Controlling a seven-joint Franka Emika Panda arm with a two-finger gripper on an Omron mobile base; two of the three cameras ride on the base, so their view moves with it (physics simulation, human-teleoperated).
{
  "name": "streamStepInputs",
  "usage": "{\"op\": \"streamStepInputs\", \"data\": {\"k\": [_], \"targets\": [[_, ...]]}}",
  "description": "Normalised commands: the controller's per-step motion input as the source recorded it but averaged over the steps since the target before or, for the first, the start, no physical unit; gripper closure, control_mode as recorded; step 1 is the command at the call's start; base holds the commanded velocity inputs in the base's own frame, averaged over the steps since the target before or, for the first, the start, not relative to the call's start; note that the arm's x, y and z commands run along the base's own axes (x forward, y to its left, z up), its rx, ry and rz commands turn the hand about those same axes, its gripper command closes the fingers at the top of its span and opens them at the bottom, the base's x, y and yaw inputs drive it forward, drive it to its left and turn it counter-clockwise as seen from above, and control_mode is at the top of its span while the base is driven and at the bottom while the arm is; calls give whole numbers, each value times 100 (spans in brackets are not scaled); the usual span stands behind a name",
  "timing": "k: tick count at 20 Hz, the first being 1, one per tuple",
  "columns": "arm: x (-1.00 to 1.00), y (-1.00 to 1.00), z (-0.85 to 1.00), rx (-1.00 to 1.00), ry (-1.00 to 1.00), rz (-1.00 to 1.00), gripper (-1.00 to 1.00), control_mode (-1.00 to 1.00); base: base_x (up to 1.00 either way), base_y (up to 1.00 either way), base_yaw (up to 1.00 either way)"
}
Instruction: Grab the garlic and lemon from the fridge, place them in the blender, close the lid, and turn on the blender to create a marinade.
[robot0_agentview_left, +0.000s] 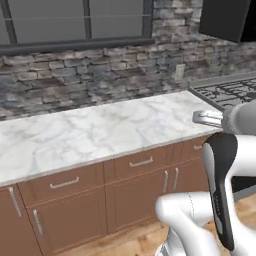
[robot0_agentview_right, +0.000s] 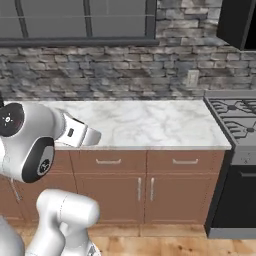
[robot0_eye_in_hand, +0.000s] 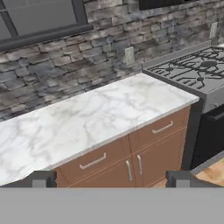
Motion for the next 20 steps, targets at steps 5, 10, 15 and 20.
{"op": "streamStepInputs", "data": {"k": [5, 10, 15, 20], "targets": [[0, 0, 0, 0, 0, 0, -100, 100, 0, -62, -74], [0, 0, 0, 0, 0, 0, -100, 100, 4, -59, -73], [0, 0, 0, 0, 0, 0, -100, 100, 20, -59, -68], [0, 0, 0, 0, 0, 0, -100, 100, 34, -68, -59]]}}
